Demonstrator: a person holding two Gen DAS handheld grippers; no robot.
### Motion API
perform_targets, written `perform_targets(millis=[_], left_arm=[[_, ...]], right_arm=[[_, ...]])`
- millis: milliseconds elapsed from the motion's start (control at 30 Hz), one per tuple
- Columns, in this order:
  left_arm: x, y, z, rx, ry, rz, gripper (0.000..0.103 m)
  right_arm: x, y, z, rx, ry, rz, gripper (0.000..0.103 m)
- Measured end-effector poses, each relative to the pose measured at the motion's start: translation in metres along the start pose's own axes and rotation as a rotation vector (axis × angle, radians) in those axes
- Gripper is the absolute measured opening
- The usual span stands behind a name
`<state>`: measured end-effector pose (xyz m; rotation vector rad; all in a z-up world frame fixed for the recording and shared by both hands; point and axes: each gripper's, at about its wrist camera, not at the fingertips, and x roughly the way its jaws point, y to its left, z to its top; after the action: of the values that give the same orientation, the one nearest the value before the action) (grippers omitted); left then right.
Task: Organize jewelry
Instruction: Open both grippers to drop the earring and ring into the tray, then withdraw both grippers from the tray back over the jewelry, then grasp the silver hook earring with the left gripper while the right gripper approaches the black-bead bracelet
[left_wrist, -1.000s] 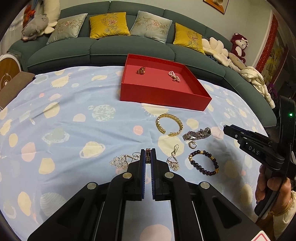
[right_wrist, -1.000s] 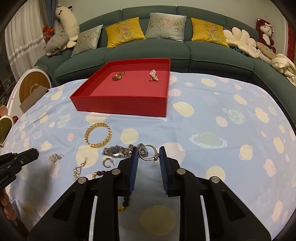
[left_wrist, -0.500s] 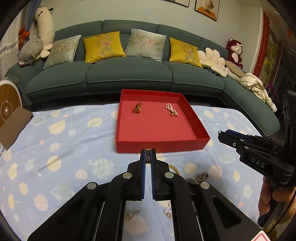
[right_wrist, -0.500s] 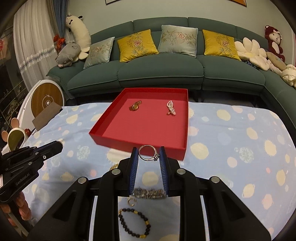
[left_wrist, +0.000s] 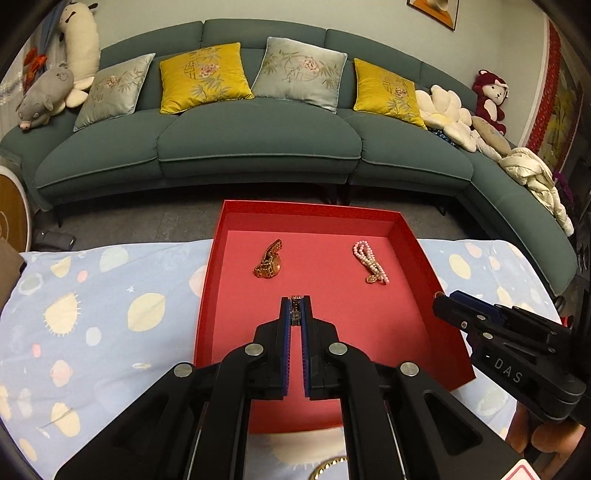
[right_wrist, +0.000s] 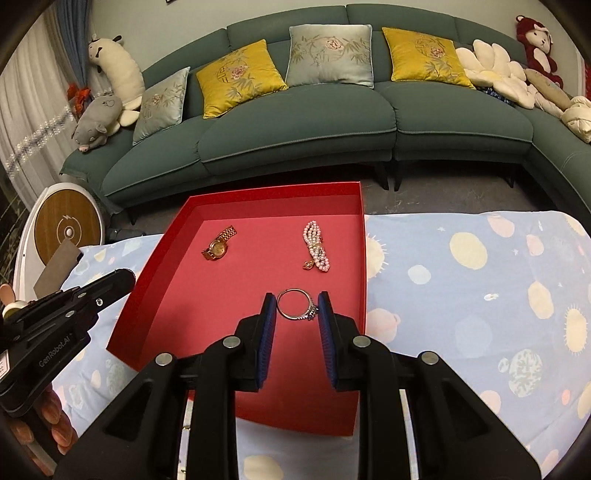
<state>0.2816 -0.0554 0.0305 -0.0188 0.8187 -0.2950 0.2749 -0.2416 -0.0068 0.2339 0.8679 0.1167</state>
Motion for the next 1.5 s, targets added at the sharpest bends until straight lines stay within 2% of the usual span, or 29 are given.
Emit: perform_targets(millis=[100,200,300,367,567,700,867,1000,1133,1267,1500], left_arm=[[0.021,0.005,0.001,-0.023,0.031,-0.024,0.004],[0.033,0.006,0.002,-0.036,0.044,-0.017,0.008],[0.031,0.011,0.004,-0.058,0.04,0.003,0.024],[0.018,0.016,0.006,-0.079,0.015,-0.001,0.028],[-0.055,0.028,-0.008,-0.082,-0.036,0.003,0.03],[-0.105,0.034,-0.039,-0.055,-0.042,0.051,0.036],[-0.14,0.039,-0.093,-0.036,-0.011,0.102,0.036],[-0.147,0.045,-0.142,-0.086,0.036,0.093,0.036],[-0.143,0.048,-0.174,-0.103,0.081,0.082,0.036],[-0.134,0.043,-0.19,-0.043,0.107,0.111,0.036],[-0.12,0.04,-0.203,-0.024,0.137,0.072,0.037]], right_arm=[[0.016,0.0,0.0,-0.012,0.029,0.021,0.023],[0.025,0.003,-0.001,-0.041,0.031,0.032,0.024],[0.011,0.003,0.003,-0.037,-0.021,0.027,0.027],[-0.009,-0.002,0.007,-0.011,-0.072,0.044,0.039],[-0.089,-0.009,0.0,-0.004,-0.139,0.062,0.039],[-0.138,-0.007,-0.033,-0.037,-0.149,0.031,0.04],[-0.166,0.002,-0.089,-0.07,-0.119,-0.024,0.04],[-0.164,0.014,-0.128,-0.114,-0.05,-0.018,0.04],[-0.152,0.025,-0.157,-0.154,0.016,0.009,0.04],[-0.134,0.036,-0.177,-0.185,0.087,0.019,0.04],[-0.114,0.043,-0.188,-0.194,0.118,-0.004,0.04]])
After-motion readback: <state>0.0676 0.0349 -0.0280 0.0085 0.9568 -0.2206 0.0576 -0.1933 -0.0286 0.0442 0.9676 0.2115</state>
